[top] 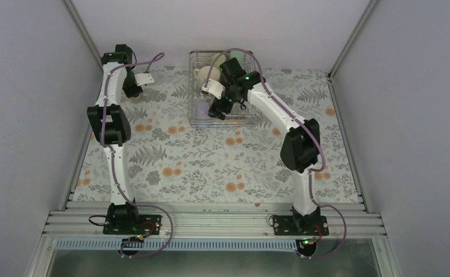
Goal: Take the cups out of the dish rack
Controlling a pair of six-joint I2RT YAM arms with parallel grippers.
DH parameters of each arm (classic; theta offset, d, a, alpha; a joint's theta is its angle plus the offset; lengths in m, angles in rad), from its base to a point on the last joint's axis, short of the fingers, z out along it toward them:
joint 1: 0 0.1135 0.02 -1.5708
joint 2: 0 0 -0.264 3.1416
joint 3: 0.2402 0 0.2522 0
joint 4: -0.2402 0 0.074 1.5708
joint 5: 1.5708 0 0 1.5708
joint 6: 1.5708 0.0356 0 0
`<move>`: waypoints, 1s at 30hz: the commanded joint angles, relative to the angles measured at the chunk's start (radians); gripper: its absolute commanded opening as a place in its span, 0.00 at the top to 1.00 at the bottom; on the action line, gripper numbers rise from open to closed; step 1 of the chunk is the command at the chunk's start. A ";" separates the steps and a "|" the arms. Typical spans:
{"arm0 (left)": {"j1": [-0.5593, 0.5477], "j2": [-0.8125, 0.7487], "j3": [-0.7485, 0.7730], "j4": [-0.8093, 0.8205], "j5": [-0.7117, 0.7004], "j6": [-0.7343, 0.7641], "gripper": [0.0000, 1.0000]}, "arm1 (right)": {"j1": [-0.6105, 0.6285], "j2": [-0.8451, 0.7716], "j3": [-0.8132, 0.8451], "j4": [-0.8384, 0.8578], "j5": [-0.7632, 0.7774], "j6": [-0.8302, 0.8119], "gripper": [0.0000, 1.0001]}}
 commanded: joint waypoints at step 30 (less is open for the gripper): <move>-0.024 -0.064 0.033 -0.028 0.053 0.089 0.67 | 0.071 0.221 0.168 0.073 0.043 0.116 0.03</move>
